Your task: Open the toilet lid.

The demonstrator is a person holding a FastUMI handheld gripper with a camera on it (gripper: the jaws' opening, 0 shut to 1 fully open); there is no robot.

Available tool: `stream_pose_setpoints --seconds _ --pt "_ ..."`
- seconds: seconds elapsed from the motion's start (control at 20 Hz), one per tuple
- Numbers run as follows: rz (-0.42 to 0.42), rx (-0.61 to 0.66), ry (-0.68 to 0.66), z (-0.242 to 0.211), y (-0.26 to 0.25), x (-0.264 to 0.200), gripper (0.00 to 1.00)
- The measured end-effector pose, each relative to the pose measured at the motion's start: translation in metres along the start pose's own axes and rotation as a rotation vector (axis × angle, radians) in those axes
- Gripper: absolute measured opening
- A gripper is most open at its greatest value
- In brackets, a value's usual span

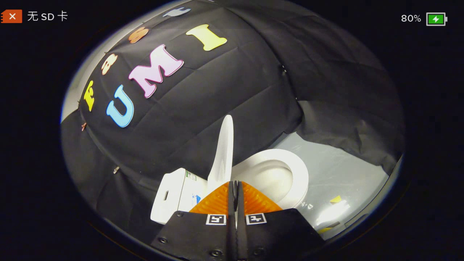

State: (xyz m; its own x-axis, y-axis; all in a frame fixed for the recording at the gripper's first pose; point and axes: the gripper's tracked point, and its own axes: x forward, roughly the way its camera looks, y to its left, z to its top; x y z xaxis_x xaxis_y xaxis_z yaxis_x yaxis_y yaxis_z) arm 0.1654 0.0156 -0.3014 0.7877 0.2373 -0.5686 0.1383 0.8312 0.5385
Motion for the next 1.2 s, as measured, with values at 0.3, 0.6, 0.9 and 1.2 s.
stream_pose_setpoints --seconds 0.3,0.6,0.9,1.2 --pt "-0.053 -0.127 -0.051 0.000 0.043 -0.009 0.06" --pt "-0.078 -0.232 -0.086 -0.004 0.086 -0.018 0.06" --pt "-0.104 -0.335 -0.127 -0.012 0.129 -0.026 0.07" --pt "-0.122 -0.420 -0.164 -0.023 0.169 -0.028 0.07"
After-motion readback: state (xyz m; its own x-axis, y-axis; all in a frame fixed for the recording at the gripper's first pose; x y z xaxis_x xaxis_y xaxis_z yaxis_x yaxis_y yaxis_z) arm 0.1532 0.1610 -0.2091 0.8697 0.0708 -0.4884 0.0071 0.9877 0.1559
